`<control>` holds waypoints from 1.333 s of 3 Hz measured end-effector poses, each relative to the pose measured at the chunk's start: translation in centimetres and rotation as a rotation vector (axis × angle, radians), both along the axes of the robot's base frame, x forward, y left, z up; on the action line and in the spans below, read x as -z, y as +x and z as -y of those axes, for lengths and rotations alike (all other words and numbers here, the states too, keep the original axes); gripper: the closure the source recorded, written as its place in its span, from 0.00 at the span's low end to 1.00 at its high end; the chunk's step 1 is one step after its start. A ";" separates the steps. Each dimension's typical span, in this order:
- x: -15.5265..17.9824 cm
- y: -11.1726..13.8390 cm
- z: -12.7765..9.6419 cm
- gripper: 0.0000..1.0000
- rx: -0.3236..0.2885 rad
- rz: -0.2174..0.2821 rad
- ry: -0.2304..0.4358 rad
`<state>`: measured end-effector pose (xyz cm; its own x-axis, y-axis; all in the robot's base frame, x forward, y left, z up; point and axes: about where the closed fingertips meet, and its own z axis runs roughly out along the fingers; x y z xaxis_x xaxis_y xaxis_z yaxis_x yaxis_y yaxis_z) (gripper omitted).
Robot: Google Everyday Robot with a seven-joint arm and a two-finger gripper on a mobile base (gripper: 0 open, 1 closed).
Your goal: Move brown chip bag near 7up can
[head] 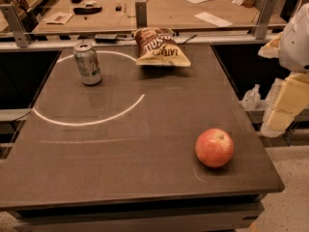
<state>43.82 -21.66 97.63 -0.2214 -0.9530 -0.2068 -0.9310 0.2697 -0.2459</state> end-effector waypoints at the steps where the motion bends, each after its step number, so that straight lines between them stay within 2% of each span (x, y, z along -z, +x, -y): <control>1: 0.0 0.0 0.0 0.00 0.000 0.000 0.000; 2: 0.1 0.5 0.4 0.00 0.073 0.005 -0.014; 3: 1.0 1.9 1.3 0.00 0.243 0.005 -0.024; 4: 2.0 3.1 1.7 0.00 0.403 0.028 -0.009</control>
Offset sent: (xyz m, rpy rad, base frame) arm 0.0165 -0.0145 -0.0106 -0.0522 0.0070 -0.2630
